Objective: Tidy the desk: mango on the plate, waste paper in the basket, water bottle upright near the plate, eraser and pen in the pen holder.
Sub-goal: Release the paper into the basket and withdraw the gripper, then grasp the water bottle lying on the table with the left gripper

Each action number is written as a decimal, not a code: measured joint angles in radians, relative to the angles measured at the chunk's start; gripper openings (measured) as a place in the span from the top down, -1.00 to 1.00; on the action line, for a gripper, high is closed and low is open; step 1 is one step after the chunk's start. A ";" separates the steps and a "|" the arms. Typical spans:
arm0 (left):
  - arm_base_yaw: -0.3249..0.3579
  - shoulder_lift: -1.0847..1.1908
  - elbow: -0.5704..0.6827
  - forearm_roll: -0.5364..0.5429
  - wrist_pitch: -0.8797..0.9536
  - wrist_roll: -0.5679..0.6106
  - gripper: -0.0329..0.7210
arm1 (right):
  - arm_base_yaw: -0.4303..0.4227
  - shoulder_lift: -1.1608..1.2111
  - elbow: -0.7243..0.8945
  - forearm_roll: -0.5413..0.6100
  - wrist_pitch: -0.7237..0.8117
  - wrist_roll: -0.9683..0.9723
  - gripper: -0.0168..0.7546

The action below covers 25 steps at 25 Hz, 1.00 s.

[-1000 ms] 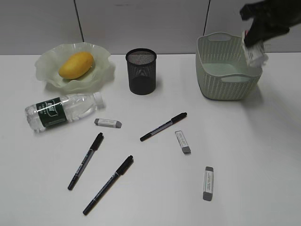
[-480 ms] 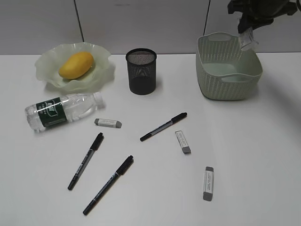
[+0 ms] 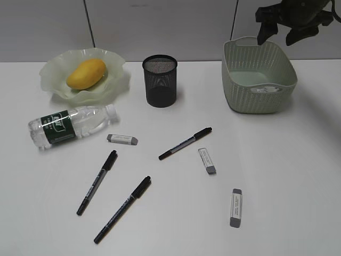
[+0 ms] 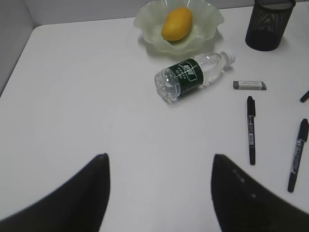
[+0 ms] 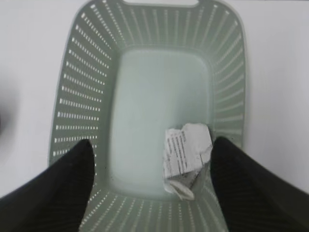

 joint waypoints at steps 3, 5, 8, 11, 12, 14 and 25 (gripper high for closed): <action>0.000 0.000 0.000 0.000 0.000 0.000 -0.41 | 0.000 -0.001 -0.015 0.007 0.078 0.000 -0.53; 0.000 0.000 0.000 0.000 0.000 0.000 -0.41 | 0.000 -0.006 -0.033 0.001 0.167 0.001 -0.50; 0.000 0.000 0.000 0.001 0.000 0.000 -0.41 | 0.000 -0.018 -0.079 -0.035 0.307 0.000 -0.45; 0.000 0.000 0.000 0.001 0.000 0.000 -0.41 | 0.000 -0.046 -0.105 -0.066 0.349 -0.001 -0.39; 0.000 0.000 0.000 0.001 0.000 0.000 -0.41 | 0.000 -0.062 -0.107 -0.072 0.351 0.004 -0.38; 0.000 0.000 0.000 0.001 0.000 0.000 -0.41 | 0.000 -0.100 -0.105 -0.068 0.354 0.010 -0.37; 0.000 0.000 0.000 0.005 0.000 0.000 -0.41 | 0.000 -0.573 0.389 -0.037 0.356 0.015 -0.37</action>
